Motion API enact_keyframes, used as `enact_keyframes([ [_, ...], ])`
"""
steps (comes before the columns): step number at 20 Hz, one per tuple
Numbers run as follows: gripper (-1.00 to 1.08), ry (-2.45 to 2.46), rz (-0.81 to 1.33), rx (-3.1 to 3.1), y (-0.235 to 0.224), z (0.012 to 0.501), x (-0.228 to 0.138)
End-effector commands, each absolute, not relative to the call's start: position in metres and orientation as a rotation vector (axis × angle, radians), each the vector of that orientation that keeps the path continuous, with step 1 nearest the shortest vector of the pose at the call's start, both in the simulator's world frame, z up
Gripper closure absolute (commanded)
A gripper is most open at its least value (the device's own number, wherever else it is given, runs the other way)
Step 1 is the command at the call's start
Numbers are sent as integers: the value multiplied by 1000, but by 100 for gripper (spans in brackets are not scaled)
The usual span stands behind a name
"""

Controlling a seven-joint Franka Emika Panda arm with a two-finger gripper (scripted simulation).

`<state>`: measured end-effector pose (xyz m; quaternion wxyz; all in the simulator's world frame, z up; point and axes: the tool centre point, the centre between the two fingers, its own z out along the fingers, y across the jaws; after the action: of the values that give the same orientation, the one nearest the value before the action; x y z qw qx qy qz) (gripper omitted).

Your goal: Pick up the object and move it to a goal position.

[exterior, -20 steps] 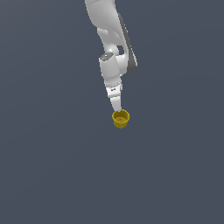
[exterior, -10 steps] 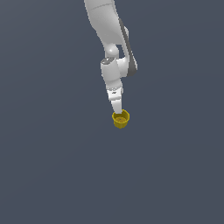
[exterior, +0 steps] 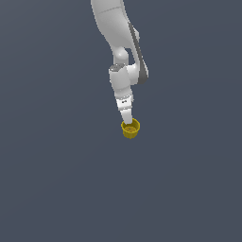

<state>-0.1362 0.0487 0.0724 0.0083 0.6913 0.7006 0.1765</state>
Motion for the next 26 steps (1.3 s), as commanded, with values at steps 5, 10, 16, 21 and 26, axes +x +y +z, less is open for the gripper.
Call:
enact_keyframes([
  [5, 108, 2189, 552, 2160, 49, 72, -136],
  [10, 108, 2189, 552, 2160, 49, 73, -136],
  [16, 108, 2189, 552, 2160, 43, 73, -137],
  [21, 108, 2189, 553, 2159, 31, 75, -140],
  [26, 108, 2189, 553, 2159, 14, 78, -145],
])
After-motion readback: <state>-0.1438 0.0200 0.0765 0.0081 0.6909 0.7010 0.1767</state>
